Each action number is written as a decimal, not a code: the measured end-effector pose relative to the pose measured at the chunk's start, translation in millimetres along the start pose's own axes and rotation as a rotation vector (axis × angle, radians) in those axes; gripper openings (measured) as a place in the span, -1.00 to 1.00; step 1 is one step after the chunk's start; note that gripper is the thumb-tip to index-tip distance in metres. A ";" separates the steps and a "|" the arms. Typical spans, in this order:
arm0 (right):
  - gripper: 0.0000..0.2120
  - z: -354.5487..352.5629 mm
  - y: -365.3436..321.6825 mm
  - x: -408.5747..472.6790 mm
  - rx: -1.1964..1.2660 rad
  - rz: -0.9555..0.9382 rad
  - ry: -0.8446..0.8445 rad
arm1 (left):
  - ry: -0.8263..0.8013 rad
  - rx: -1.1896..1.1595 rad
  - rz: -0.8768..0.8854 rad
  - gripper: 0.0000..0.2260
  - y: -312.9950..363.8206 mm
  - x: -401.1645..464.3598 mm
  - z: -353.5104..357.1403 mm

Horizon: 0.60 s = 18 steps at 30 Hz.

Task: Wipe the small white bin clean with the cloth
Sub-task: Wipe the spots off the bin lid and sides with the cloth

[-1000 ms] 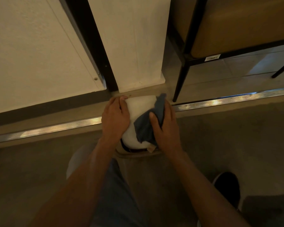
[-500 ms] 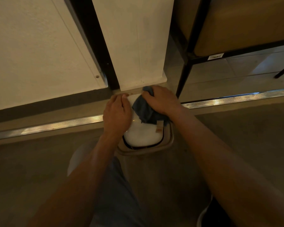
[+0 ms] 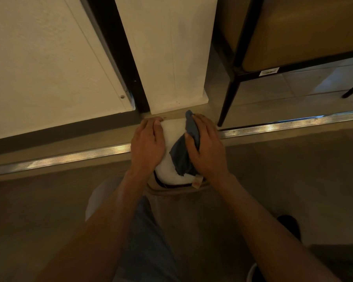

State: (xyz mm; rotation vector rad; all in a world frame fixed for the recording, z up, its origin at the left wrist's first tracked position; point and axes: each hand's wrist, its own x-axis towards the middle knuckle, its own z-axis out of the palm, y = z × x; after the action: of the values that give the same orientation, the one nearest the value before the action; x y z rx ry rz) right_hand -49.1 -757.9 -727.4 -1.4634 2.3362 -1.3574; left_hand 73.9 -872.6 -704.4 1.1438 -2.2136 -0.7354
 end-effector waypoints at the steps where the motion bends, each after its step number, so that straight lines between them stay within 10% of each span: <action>1: -0.48 0.0 -2.4 5.5 -0.019 0.009 -0.002 | -0.004 0.004 0.006 -0.61 -1.2 0.5 0.0; 9: -0.50 5.1 -38.2 86.6 -0.408 0.290 -0.416 | -0.011 0.000 0.021 -0.67 -2.1 5.0 1.1; 18: -0.54 -6.7 -4.2 30.3 -0.156 -0.147 -0.079 | 0.029 -0.014 -0.017 -0.65 -1.1 2.1 1.5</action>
State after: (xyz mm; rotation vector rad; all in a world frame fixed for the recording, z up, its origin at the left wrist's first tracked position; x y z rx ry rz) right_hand -65.8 -777.1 -709.2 -1.7297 2.3735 -1.1448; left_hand 72.5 -874.5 -705.8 1.1608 -2.1743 -0.7359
